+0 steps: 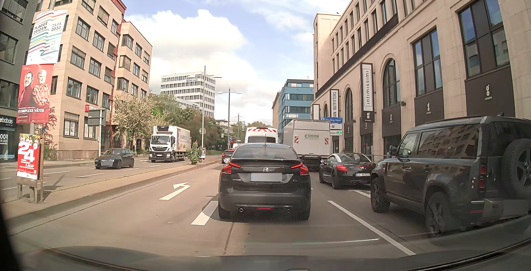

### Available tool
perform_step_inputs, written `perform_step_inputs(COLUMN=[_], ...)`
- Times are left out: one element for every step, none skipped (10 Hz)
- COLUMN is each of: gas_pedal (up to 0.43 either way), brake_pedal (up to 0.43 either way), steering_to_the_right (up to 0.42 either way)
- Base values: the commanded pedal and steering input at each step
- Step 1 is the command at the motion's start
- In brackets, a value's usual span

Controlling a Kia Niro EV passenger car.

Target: Follow the waypoints while adhering to traffic rules and regulations

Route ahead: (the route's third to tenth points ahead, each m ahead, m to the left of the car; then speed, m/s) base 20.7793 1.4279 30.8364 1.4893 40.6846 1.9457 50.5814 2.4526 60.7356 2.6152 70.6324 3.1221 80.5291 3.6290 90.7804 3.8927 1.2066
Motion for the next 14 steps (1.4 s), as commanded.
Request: perform_step_inputs(gas_pedal=[0.177,0.177,0.189,0.209,0.220,0.228,0.240,0.240,0.240,0.240,0.240,0.240,0.240,0.240], brake_pedal=[0.000,0.000,0.000,0.000,0.000,0.000,0.000,0.000,0.000,0.000,0.000,0.000,0.000,0.000], steering_to_the_right=[-0.034,-0.033,-0.033,-0.031,-0.028,-0.026,-0.027,-0.027,-0.027,-0.027,-0.028,-0.028,-0.027,-0.028])
